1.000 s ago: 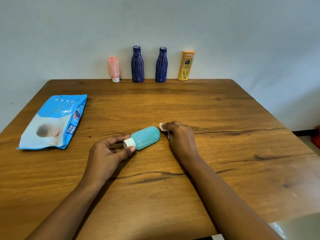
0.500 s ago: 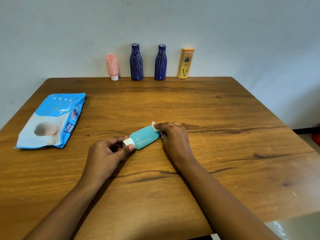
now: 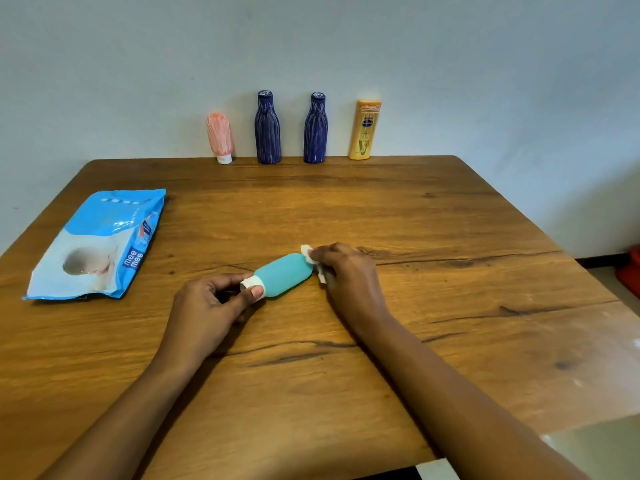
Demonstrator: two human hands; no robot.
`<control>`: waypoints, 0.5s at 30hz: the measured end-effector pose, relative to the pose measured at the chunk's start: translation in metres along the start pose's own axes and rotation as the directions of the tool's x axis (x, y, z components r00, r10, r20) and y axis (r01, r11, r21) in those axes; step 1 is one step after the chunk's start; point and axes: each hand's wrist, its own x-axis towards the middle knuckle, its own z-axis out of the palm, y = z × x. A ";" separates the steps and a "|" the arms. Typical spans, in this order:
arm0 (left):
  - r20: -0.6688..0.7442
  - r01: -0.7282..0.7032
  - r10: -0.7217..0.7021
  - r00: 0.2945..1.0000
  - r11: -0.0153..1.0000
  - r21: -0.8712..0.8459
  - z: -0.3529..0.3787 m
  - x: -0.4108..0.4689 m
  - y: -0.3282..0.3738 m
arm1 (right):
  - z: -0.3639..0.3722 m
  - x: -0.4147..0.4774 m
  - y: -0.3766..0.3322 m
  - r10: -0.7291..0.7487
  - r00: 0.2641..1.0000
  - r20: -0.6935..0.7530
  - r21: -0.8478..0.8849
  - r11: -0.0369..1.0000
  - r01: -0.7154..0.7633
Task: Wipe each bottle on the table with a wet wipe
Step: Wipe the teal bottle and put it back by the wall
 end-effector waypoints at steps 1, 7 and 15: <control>0.004 -0.002 0.002 1.000 1.000 -0.001 -0.001 0.000 0.001 | 0.003 -0.006 -0.012 -0.072 0.997 -0.010 0.043 0.996 0.072; 0.029 0.002 -0.001 1.000 1.000 -0.019 -0.002 0.000 0.005 | 0.020 -0.013 -0.029 -0.213 0.973 0.092 0.070 0.976 0.207; 0.028 0.035 -0.034 0.999 0.999 -0.038 -0.003 0.000 0.007 | -0.004 -0.007 -0.005 -0.076 0.997 0.004 0.057 0.995 0.076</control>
